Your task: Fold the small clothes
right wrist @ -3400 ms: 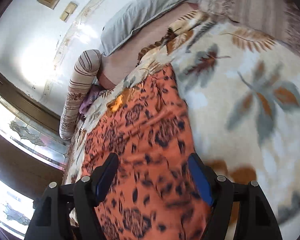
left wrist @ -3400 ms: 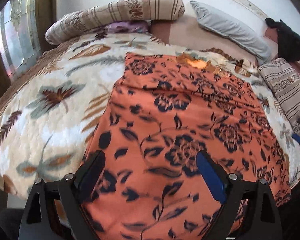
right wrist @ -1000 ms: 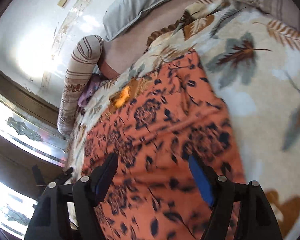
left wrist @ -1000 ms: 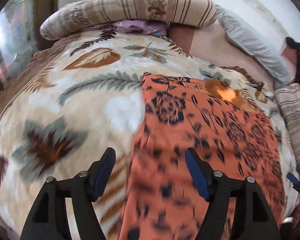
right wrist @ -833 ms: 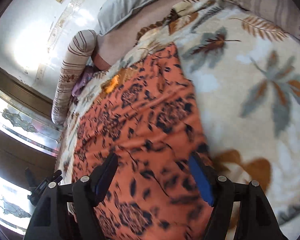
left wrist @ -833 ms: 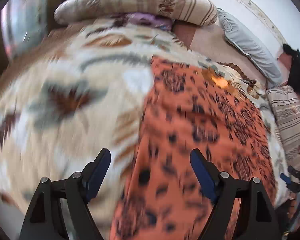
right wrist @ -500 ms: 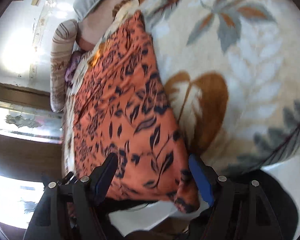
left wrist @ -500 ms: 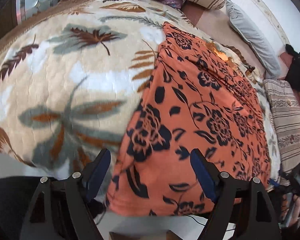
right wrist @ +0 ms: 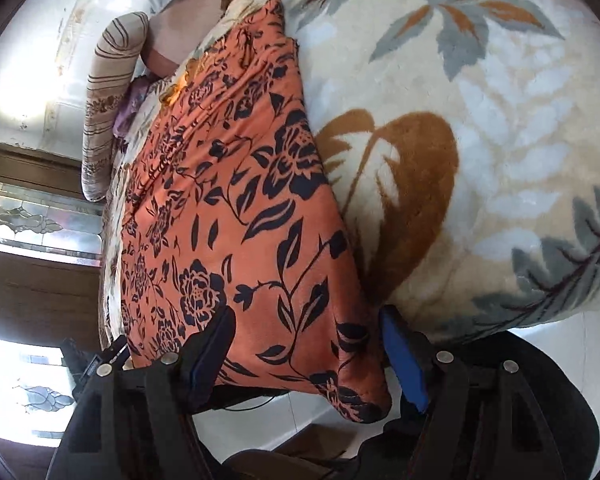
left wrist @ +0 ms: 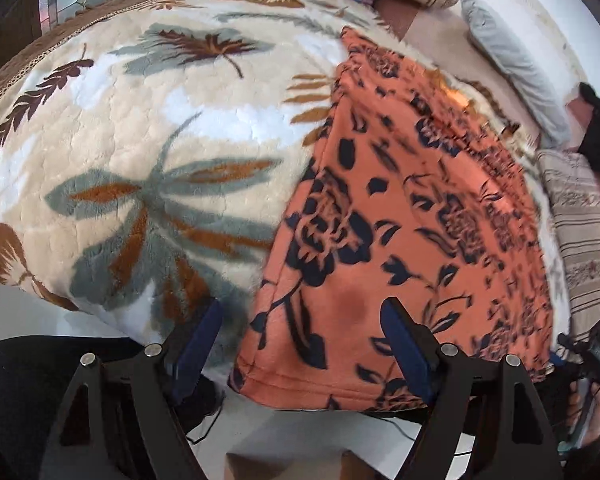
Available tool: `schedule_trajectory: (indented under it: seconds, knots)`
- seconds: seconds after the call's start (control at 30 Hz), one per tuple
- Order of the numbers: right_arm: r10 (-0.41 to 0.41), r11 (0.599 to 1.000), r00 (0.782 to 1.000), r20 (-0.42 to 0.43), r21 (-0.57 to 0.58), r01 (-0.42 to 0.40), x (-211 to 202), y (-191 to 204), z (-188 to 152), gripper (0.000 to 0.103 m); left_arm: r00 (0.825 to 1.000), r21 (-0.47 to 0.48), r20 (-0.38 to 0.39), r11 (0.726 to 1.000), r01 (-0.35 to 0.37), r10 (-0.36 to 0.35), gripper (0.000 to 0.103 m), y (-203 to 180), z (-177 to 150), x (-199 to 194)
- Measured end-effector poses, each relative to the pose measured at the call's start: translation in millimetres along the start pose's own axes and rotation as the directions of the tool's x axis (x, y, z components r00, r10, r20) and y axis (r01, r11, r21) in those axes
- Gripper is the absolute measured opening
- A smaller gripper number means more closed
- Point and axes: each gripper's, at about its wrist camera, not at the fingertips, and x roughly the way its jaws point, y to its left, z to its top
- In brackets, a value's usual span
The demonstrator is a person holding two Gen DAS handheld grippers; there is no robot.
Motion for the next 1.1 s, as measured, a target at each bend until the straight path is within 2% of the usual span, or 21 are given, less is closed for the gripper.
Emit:
schedule_trajectory:
  seconds: [0.17,0.3,0.33,0.43,0.53,0.67,0.7,0.73,0.77,0.8,0.83,0.87,0.93,1.0,1.07,1.1]
  knots:
    - [0.017,1.000,0.998,-0.057,-0.018,-0.018,7,1,-1,0.078,1.000,0.015,-0.006,1.000,-0.023,0.023,0.080,1,-2,2]
    - [0.029,0.999,0.997,-0.071,-0.013,-0.030,6,-1,-1,0.078,0.999,0.042,-0.001,0.999,-0.034,0.034,0.053,-2,-5,-1]
    - [0.032,0.999,0.997,-0.077,-0.010,-0.033,5,-1,0,0.078,1.000,0.042,0.006,0.999,-0.027,0.027,0.050,-2,-6,-3]
    - [0.012,1.000,0.997,-0.080,-0.011,-0.013,3,-2,1,0.077,1.000,0.028,0.009,1.000,-0.004,0.004,0.051,1,-5,-5]
    - [-0.019,1.000,0.997,-0.080,-0.025,0.017,3,-1,3,0.077,1.000,0.032,-0.012,0.999,0.004,-0.003,0.071,-2,-4,0]
    - [-0.055,0.996,0.994,-0.096,-0.072,0.048,7,5,1,0.077,0.998,0.118,-0.014,0.991,-0.057,0.060,0.071,-16,-9,6]
    - [-0.055,0.995,0.993,-0.105,-0.083,0.047,8,6,0,0.075,0.996,0.132,-0.014,0.987,-0.086,0.089,0.056,-17,-10,7]
    - [-0.059,0.994,0.992,-0.113,-0.098,0.048,10,8,-1,0.065,0.993,0.142,-0.012,0.983,-0.115,0.118,0.039,-18,-9,7]
    - [-0.069,0.992,0.990,-0.124,-0.110,0.056,11,9,-2,0.059,0.995,0.137,-0.011,0.986,-0.095,0.097,0.028,-16,-8,4]
    - [-0.081,0.991,0.988,-0.130,-0.116,0.065,12,9,-4,0.045,0.998,0.119,-0.020,0.992,-0.051,0.053,0.006,-13,-6,2]
    - [-0.089,0.990,0.987,-0.131,-0.120,0.073,12,9,-4,0.032,0.999,0.105,-0.024,0.994,-0.028,0.031,0.005,-12,-5,-2]
    - [-0.097,0.989,0.988,-0.124,-0.124,0.081,10,10,-4,0.029,1.000,0.108,-0.006,0.994,-0.022,0.022,0.005,-13,-4,-8]
    - [-0.093,0.988,0.991,-0.099,-0.134,0.079,1,13,-4,0.029,1.000,0.113,-0.006,0.994,-0.012,0.013,0.005,-17,-3,-9]
    - [-0.103,0.987,0.991,-0.084,-0.130,0.092,-3,12,-2,0.030,0.999,0.127,-0.042,0.992,-0.017,0.023,0.007,-17,-5,0]
    - [-0.107,0.990,0.988,-0.112,-0.103,0.096,3,6,0,0.043,0.998,0.107,-0.046,0.994,-0.033,0.038,0.018,-14,-6,7]
    - [-0.090,0.993,0.987,-0.131,-0.092,0.079,7,4,0,0.061,0.999,0.098,-0.048,0.995,-0.018,0.022,0.021,-13,-6,7]
